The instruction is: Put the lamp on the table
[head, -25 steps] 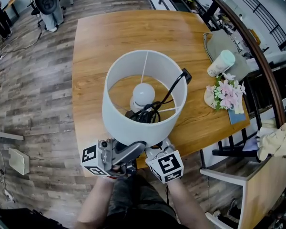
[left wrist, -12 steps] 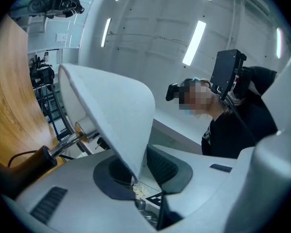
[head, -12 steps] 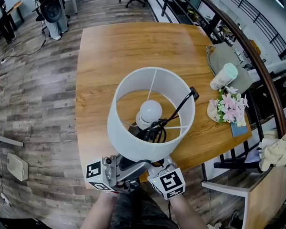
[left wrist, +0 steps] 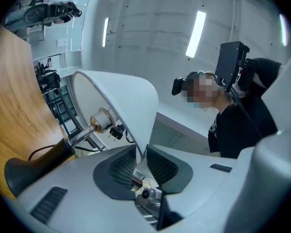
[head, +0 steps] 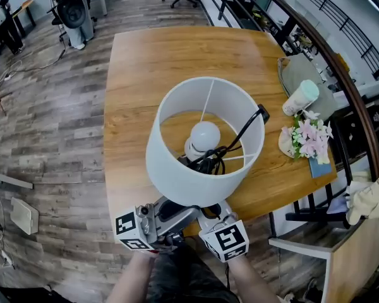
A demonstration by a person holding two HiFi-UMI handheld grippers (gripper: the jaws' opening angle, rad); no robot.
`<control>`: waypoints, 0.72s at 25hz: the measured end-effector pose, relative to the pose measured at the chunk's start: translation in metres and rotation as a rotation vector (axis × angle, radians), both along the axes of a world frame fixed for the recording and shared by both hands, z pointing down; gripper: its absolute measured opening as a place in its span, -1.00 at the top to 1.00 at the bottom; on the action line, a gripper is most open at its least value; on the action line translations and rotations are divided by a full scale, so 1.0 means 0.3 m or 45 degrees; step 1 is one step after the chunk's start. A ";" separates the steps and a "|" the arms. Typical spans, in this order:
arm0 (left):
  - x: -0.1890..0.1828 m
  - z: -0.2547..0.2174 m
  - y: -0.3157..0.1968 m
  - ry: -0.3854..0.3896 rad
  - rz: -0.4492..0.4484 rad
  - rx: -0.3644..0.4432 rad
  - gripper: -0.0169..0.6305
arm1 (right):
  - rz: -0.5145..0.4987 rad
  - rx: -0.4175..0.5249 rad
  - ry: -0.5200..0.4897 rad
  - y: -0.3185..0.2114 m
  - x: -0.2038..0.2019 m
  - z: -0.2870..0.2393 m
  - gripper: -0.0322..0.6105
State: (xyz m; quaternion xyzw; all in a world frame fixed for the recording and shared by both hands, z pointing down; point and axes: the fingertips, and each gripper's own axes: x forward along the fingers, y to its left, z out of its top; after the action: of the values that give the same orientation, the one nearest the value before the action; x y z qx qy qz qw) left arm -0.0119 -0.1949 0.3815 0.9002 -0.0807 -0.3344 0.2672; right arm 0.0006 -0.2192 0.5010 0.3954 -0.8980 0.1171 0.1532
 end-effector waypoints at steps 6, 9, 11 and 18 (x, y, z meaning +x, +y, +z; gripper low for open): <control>-0.014 0.071 0.013 -0.056 -0.056 -0.057 0.81 | 0.009 -0.010 -0.013 0.020 0.004 0.021 0.88; -0.016 0.113 0.004 -0.121 -0.109 -0.099 0.81 | 0.011 -0.010 -0.015 0.029 0.004 0.026 0.88; -0.020 0.146 -0.001 -0.180 -0.151 -0.132 0.83 | 0.014 -0.010 -0.017 0.040 0.005 0.028 0.88; -0.036 0.217 -0.015 -0.382 -0.301 -0.190 0.96 | 0.028 0.011 -0.025 0.063 0.012 0.021 0.88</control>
State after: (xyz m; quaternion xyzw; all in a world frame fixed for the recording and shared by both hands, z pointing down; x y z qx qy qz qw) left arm -0.0229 -0.1994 0.4465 0.9018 -0.2491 -0.2187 0.2771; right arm 0.0043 -0.2002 0.5075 0.4047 -0.8956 0.1189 0.1414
